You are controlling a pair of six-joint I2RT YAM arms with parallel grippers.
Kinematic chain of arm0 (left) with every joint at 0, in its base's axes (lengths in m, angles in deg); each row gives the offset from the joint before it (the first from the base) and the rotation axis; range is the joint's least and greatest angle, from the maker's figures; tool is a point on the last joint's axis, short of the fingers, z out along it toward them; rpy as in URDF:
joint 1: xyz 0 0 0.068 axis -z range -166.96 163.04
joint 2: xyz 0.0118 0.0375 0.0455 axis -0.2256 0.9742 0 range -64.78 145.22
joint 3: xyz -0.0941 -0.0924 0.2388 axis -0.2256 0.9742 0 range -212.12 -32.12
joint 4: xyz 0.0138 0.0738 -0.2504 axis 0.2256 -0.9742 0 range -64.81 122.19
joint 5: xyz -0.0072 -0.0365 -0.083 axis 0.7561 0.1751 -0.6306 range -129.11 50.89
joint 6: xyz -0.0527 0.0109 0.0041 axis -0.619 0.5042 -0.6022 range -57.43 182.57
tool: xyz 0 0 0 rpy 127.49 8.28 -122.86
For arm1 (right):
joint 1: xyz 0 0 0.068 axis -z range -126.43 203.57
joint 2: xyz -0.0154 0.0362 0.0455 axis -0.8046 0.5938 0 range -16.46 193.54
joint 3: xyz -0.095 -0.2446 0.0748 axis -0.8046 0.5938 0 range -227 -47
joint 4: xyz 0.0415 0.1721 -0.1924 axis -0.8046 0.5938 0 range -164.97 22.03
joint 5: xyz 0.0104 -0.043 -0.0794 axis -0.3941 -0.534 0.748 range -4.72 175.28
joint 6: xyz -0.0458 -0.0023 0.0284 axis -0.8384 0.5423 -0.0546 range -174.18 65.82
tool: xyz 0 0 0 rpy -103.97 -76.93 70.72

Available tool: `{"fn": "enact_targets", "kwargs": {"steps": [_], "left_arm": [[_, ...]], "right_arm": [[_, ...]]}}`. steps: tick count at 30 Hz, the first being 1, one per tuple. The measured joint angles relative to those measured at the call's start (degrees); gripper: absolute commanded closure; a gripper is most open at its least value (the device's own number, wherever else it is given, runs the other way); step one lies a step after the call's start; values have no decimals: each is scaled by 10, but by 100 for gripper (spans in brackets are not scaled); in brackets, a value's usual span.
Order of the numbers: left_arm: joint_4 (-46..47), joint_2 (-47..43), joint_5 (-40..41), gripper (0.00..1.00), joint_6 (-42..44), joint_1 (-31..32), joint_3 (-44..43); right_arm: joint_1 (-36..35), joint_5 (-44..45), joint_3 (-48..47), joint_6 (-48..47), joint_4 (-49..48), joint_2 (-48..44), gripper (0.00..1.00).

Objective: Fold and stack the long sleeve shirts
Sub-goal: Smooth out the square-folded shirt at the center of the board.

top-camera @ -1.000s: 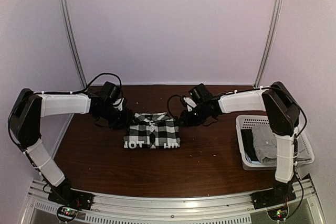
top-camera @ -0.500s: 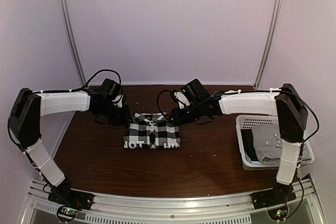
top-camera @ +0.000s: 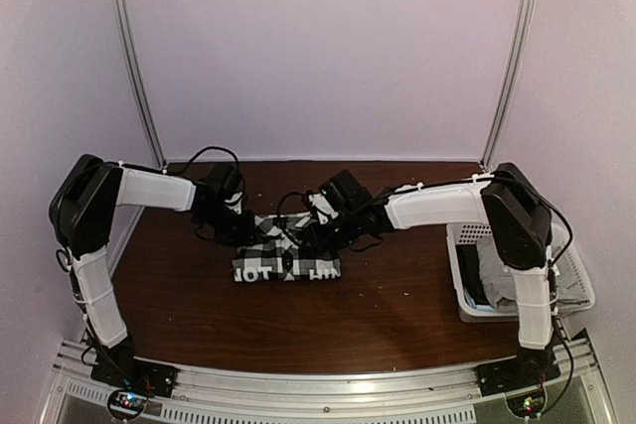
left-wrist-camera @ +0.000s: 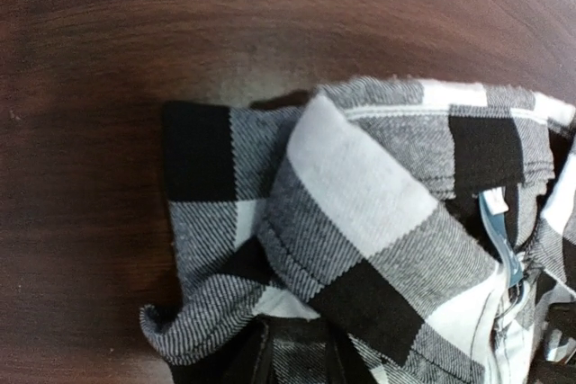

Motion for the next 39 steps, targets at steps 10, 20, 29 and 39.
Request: {"fn": "enact_targets", "kwargs": {"steps": [10, 20, 29, 39], "left_arm": [[-17, -42, 12, 66, 14, -8, -17], [-17, -130, -9, 75, -9, 50, 14], [20, -128, -34, 75, -41, 57, 139], [37, -136, -30, 74, -54, 57, 159]], "right_arm": [[0, -4, 45, 9, -30, 7, 63], [-10, 9, 54, 9, -13, -37, 62], [-38, 9, 115, 18, -33, -47, 61], [-38, 4, 192, 43, -72, -82, 61]]}}
